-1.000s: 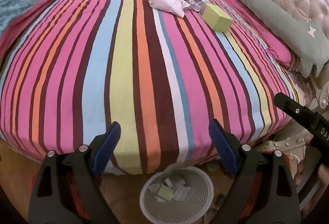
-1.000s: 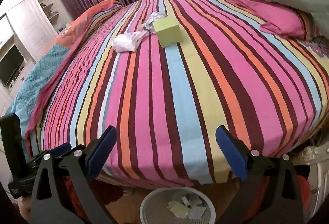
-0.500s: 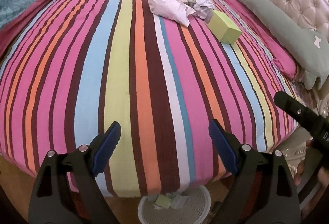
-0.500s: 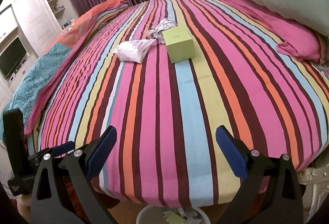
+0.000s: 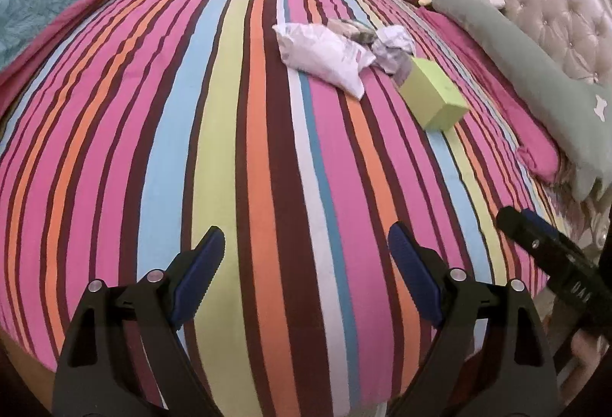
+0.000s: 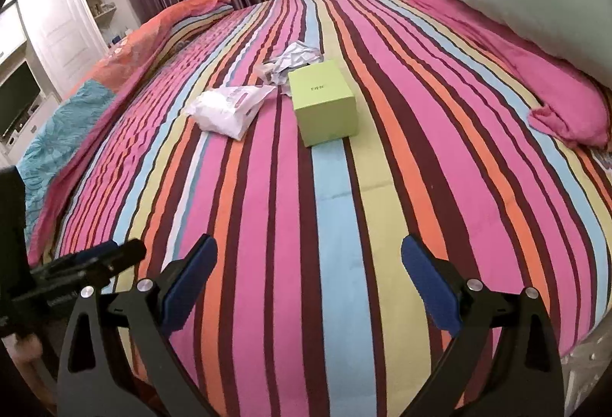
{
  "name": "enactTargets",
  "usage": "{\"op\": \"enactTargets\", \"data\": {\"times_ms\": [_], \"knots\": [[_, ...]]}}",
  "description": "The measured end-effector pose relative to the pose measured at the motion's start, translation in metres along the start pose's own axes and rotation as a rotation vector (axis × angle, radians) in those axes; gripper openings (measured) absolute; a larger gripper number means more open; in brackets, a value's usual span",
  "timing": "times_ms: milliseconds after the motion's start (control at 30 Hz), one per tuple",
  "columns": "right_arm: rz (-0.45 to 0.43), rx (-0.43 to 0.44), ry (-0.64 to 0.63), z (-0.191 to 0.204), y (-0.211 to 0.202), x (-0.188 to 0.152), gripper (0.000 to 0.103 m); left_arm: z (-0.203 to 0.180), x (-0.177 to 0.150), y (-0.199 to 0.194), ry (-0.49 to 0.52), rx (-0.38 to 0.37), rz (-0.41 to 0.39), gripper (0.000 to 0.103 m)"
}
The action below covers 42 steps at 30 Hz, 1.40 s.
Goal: Collect trash
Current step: 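Move both tools back toward the wrapper and green DHC box on the bed, then grasp the white wrapper with the left tool while the right tool grasps the green DHC box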
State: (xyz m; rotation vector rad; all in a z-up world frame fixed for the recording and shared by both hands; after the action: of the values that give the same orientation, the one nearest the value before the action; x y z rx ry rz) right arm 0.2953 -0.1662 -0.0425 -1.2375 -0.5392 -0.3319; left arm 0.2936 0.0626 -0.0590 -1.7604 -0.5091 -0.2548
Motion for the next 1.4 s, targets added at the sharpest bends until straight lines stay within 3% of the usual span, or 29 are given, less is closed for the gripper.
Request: {"op": "enactTargets", "data": {"times_ms": [333,900,1400], "knots": [[-0.017,-0.012,-0.025,-0.001,0.016,0.039,0.093,-0.008,0.057,0.008,0.056,-0.008,-0.048,0.085],[0.005,-0.030,-0.040,-0.004,0.051,0.079,0.093,-0.011,0.121,0.042,0.125,-0.014,-0.063,0.085],[0.042,-0.012,-0.042,-0.004,0.080,0.100,0.093,-0.021,0.164,0.082,0.205,-0.057,-0.013,0.085]]}}
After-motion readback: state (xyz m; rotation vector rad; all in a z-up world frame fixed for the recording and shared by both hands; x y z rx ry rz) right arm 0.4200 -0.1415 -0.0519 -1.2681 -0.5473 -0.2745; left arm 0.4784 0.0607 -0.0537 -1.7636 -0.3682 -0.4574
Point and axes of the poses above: each gripper's, at about its wrist camera, not at the fingertips, and y roughly the way its jaws point, z to its left, x to its top, the point moved 5 cm from there along y, roughly the way its jaws point, and after that the axes turned 6 degrees about z, right-handed, at the moved point
